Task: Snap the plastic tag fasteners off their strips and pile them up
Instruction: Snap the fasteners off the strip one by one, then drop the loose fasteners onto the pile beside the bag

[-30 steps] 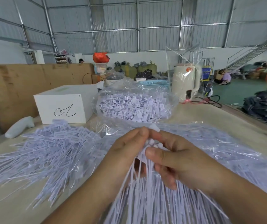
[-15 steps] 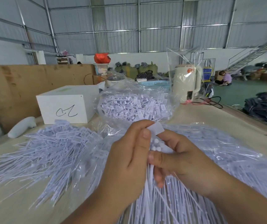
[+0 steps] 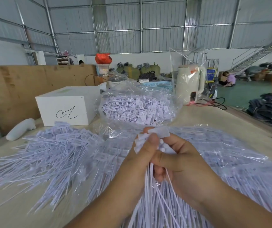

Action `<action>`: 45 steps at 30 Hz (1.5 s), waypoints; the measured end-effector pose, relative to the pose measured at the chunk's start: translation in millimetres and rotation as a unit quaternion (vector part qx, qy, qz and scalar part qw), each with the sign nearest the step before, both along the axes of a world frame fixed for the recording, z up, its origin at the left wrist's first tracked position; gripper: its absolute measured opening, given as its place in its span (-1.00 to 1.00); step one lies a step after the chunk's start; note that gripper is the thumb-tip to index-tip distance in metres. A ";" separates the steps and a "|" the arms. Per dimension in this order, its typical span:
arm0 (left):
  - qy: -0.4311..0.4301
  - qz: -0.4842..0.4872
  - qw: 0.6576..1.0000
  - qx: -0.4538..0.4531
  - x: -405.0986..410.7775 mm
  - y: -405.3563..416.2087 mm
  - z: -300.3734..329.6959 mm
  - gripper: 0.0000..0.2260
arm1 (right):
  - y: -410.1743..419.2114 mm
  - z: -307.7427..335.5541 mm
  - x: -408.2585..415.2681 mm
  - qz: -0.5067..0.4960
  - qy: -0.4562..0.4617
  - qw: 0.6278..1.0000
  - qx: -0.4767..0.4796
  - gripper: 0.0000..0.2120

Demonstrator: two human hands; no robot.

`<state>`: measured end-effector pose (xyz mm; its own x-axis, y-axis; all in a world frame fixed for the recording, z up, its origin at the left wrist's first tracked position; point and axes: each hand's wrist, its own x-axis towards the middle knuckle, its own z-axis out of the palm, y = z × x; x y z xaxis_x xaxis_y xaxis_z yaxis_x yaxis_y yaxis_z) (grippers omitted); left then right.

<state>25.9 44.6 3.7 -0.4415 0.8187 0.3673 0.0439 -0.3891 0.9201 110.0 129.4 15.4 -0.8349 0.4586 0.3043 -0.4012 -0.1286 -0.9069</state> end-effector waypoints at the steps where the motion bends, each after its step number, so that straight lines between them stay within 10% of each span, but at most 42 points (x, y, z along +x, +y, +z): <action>1: 0.011 -0.013 1.000 -0.015 1.6 -2.3 1.9 -0.70 | -0.1 0.1 -0.6 -0.023 -0.002 1.000 -0.003 -0.62; 3: -0.024 -0.029 0.997 -0.060 4.4 5.4 9.8 -0.95 | -1.3 1.1 -0.8 -0.047 0.003 0.999 -0.017 -0.64; 7: -0.018 -0.131 0.985 -0.107 0.5 0.2 6.6 -0.47 | -1.6 5.7 1.4 -0.065 0.023 0.995 -0.075 -0.67; 18: -0.012 -0.207 0.958 -0.200 -2.6 -11.7 20.9 -0.70 | -5.6 9.2 4.0 -0.088 0.011 0.996 -0.003 -0.71; 29: 0.125 -0.074 0.942 -0.302 -7.6 -11.4 22.6 -0.76 | 21.1 26.0 24.0 -0.231 0.006 0.952 0.202 -0.61; 36: 0.357 0.048 0.896 -0.261 -1.6 -8.1 19.7 -0.85 | 15.4 12.4 13.9 -0.191 -0.090 0.908 0.363 -0.83; 41: 0.324 0.112 0.920 -0.191 -7.2 -14.6 31.7 -0.77 | 12.2 13.9 19.8 -0.211 -0.044 0.930 0.297 -0.59; 45: 0.229 0.343 0.895 -0.171 -51.5 -25.6 49.1 -0.69 | 3.0 6.1 16.8 -0.236 -0.046 0.898 0.369 -0.64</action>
<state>-25.5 19.0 52.8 -0.7505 0.5118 0.4181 0.5676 0.1754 0.8044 126.8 132.5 21.5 -0.6377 0.4694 0.6107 -0.1728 0.6855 -0.7073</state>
